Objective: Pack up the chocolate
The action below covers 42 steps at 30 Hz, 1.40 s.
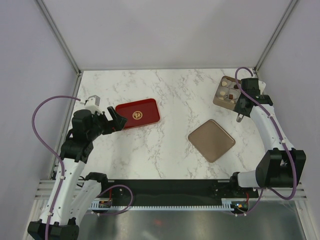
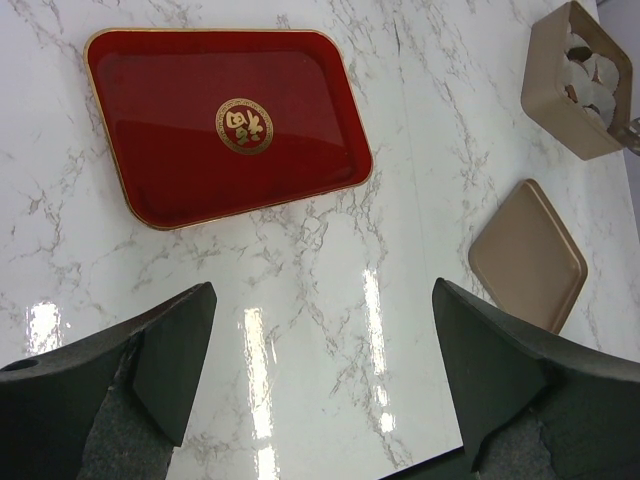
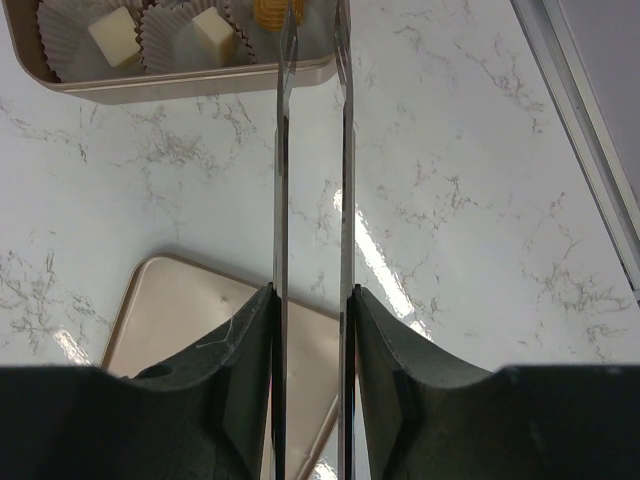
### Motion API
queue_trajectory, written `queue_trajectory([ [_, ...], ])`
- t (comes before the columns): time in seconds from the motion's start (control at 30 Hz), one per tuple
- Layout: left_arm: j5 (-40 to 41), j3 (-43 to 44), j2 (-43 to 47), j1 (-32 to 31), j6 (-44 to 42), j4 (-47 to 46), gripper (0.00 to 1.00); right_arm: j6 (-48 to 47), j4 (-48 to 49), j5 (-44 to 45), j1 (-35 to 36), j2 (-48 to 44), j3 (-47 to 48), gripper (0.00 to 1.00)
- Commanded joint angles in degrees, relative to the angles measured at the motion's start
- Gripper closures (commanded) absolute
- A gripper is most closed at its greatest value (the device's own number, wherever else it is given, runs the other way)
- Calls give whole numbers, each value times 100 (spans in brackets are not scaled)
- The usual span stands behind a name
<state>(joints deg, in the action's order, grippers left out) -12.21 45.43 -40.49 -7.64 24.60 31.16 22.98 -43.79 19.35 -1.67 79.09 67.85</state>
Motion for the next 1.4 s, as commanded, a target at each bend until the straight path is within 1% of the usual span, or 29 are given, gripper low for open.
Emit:
queue_trajectory([
  [0.0,-27,19,24,-18,-52,-207,3,57,116,104,-26,-130,96,57],
  [0.2,-10,10,32,-10,-61,-215,3,-4,55,-327,-9,-359,360,57],
  [0.37,25,10,67,-18,-78,-207,3,40,-51,-362,141,-385,763,58],
  [0.43,43,27,59,-18,-87,-207,2,22,-16,-362,456,-359,826,58],
  [0.57,78,19,67,-18,-96,-215,2,75,72,-353,825,-298,940,58],
  [0.63,87,27,68,-18,-96,-215,2,49,213,-336,1177,-245,992,59],
  [0.7,131,27,59,-18,-104,-215,2,40,222,-240,1580,-44,1194,60],
  [0.77,148,36,67,-18,-113,-198,2,57,265,-195,1810,193,1405,60],
  [0.8,157,27,85,-18,-113,-198,2,92,405,-204,2020,264,1449,60],
  [0.87,192,27,103,-18,-113,-198,2,224,581,-283,2205,483,1555,60],
  [0.97,254,19,147,-18,-105,-189,2,242,1283,-249,2548,791,1469,60],
  [1.0,254,19,138,-18,-105,-198,2,224,1738,-239,2688,879,1415,60],
  [1.03,263,36,147,-18,-113,-189,2,224,1881,-239,2759,985,1406,60],
  [1.17,263,19,164,-10,-113,-198,2,242,2172,-2,3102,1739,1861,61],
  [1.23,271,19,164,-18,-113,-198,2,181,2375,24,3322,1943,2020,61],
  [1.37,333,19,182,-10,-113,-180,2,110,2454,60,3568,2672,2599,61],
])
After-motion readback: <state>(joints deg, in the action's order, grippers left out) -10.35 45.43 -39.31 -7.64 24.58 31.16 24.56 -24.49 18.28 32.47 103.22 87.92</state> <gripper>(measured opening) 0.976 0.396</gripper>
